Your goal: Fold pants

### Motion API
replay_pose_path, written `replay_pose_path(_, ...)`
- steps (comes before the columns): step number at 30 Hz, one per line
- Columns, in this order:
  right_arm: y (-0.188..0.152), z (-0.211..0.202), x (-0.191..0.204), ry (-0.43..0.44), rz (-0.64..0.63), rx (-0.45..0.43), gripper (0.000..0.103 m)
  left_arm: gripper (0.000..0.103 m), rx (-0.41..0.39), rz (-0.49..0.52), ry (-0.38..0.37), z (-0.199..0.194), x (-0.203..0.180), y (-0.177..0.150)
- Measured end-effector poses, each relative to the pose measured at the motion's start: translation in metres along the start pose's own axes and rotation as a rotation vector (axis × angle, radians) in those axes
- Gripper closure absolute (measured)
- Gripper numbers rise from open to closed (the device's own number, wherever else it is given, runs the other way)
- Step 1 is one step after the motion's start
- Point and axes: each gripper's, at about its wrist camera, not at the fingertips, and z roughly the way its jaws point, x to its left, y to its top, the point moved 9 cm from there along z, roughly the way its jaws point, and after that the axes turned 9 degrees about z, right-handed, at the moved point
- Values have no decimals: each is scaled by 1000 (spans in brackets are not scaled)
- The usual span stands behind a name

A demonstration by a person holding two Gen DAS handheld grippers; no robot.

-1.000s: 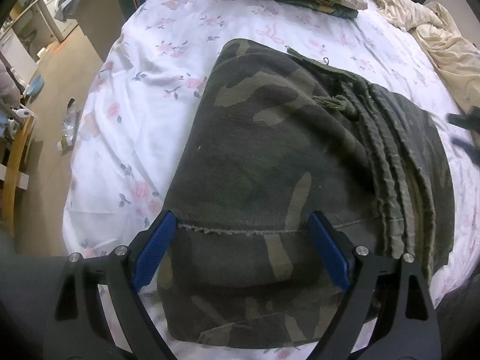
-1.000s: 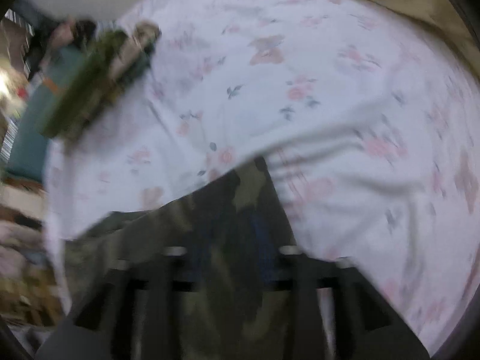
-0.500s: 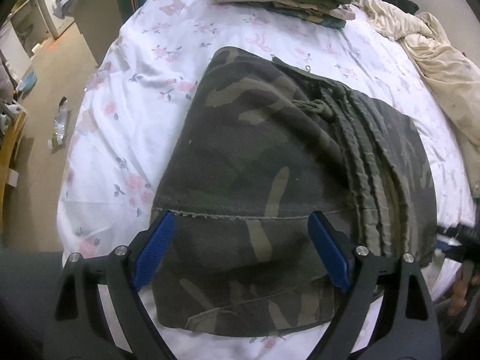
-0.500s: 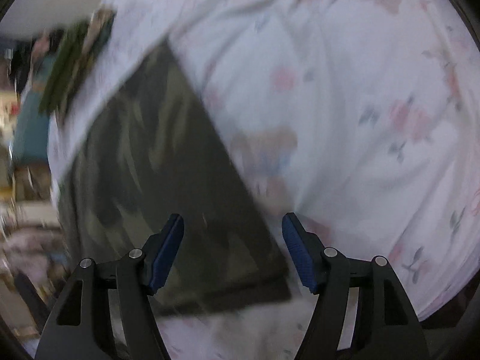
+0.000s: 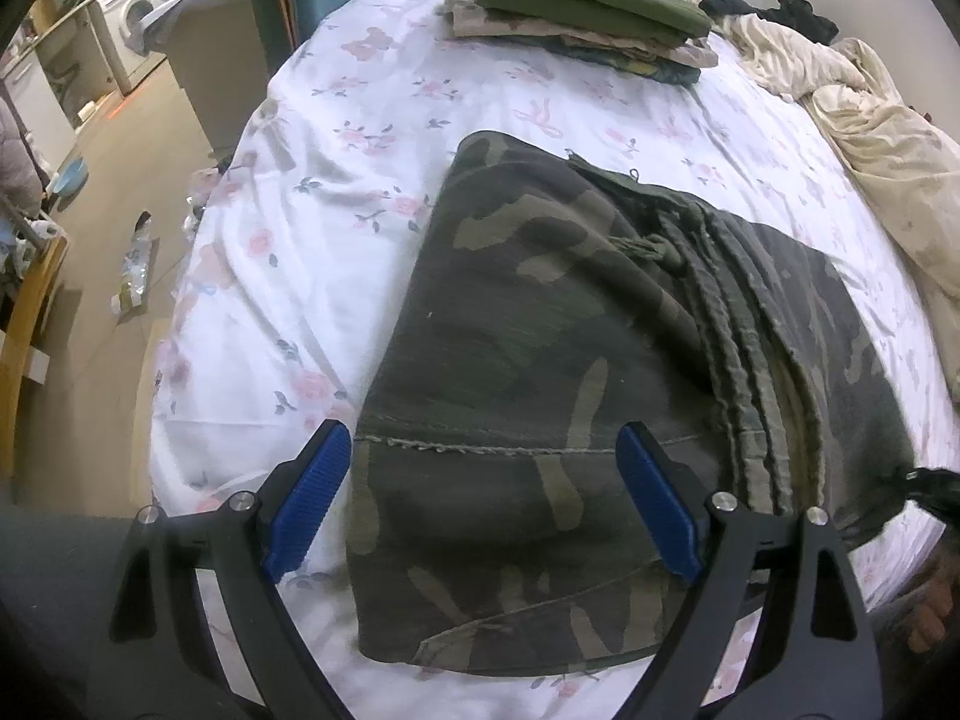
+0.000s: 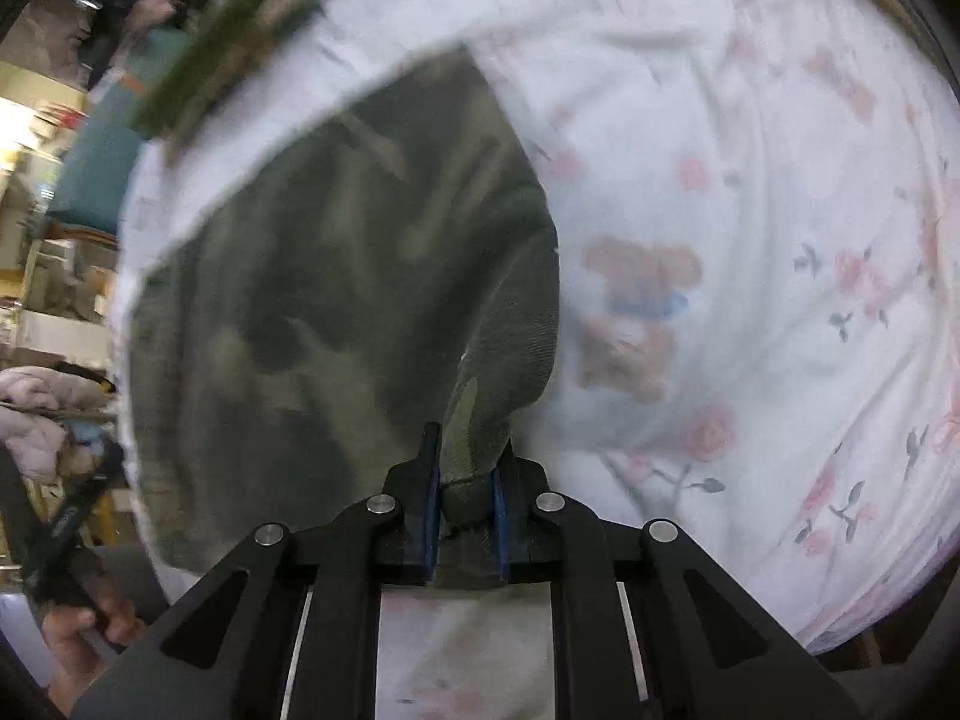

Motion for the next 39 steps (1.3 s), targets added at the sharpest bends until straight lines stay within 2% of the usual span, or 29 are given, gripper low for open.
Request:
replay_pose_path(3, -3, -30, 37, 80, -87, -113, 90, 15, -7, 8, 3, -2, 0, 1)
replay_pose_path(5, -7, -44, 55, 125, -128, -151, 90, 15, -13, 1, -15, -7, -1, 4)
replay_pose_path(9, -21, -55, 96, 224, -253, -178, 90, 15, -20, -4, -71, -22, -5, 13)
replay_pose_path(12, -34, -54, 124, 285, -350, -181, 90, 15, -29, 12, -123, -38, -17, 34)
replay_pose_path(16, -51, -49, 146, 319, -448, -147, 90, 15, -38, 55, -247, -65, -57, 75)
replay_pose_path(19, -61, -43, 160, 323, -518, -142, 90, 15, 2, 163, -345, -75, -109, 96)
replay_pose_path(22, -70, -46, 164, 343, -566, -133, 90, 15, 56, 277, -367, -70, -158, 101)
replay_pose_path(25, -75, -44, 164, 353, -594, -127, 90, 15, 77, 301, -395, -65, -188, 105)
replay_pose_path(27, -77, -44, 165, 359, -609, -125, 90, 17, 115, 336, -373, -55, -200, 100)
replay_pose_path(30, -81, -43, 166, 357, -645, -125, 90, 39, 170, 400, -351, -41, -210, 88)
replay_pose_path(32, -86, -41, 169, 347, -677, -125, 90, 65, 162, 431, -333, -39, -210, 83)
replay_pose_path(33, -87, -41, 169, 345, -679, -126, 90, 90, 154, 436, -324, -39, -208, 83)
replay_pose_path(34, -87, -41, 169, 345, -678, -127, 90, 93, 144, 426, -304, -40, -202, 85)
replay_pose_path(36, -83, -42, 169, 366, -660, -122, 90, 95, 124, 376, -329, -44, -187, 88)
replay_pose_path(39, -85, -50, 171, 436, -635, -81, 72, 96, 116, 300, -358, -47, -157, 93)
